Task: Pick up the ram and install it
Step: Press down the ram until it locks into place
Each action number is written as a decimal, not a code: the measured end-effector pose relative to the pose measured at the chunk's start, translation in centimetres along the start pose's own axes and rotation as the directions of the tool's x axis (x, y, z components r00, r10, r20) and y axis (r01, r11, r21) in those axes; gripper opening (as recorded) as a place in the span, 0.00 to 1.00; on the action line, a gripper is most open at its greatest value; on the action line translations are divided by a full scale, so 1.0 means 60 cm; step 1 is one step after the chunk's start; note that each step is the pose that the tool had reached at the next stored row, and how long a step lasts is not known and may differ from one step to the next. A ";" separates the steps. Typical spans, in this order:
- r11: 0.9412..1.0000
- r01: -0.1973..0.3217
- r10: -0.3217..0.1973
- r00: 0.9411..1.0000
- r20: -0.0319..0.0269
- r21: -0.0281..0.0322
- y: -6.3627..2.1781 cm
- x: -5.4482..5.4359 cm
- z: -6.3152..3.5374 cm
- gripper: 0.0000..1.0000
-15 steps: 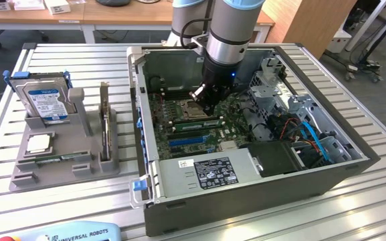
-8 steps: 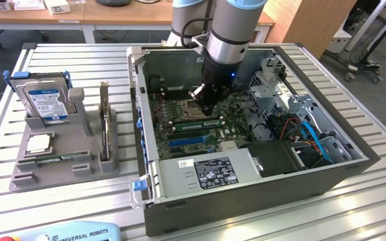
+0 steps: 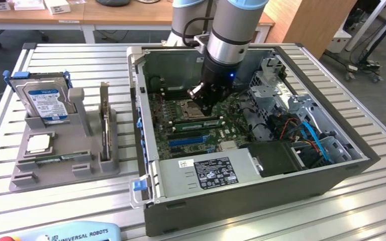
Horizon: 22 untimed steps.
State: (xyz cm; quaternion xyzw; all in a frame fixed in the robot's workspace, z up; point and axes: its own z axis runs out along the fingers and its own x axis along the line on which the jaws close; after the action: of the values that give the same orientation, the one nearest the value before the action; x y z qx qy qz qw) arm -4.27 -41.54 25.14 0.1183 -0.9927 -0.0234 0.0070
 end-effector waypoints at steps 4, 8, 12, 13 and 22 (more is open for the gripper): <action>0.997 -0.072 0.072 0.997 0.003 -0.001 0.000 0.000 0.000 0.10; 0.991 -0.135 0.135 0.991 0.006 -0.002 0.000 0.000 0.000 0.10; 0.983 -0.182 0.182 0.983 0.009 -0.002 0.000 0.000 0.001 0.10; 0.983 -0.182 0.182 0.983 0.009 -0.002 0.000 0.000 0.001 0.10; 0.983 -0.182 0.182 0.983 0.009 -0.002 0.001 0.006 0.001 0.10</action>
State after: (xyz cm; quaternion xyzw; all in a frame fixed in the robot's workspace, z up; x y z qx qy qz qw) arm -4.61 -41.54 25.10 0.0269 -0.9993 -0.0240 0.0048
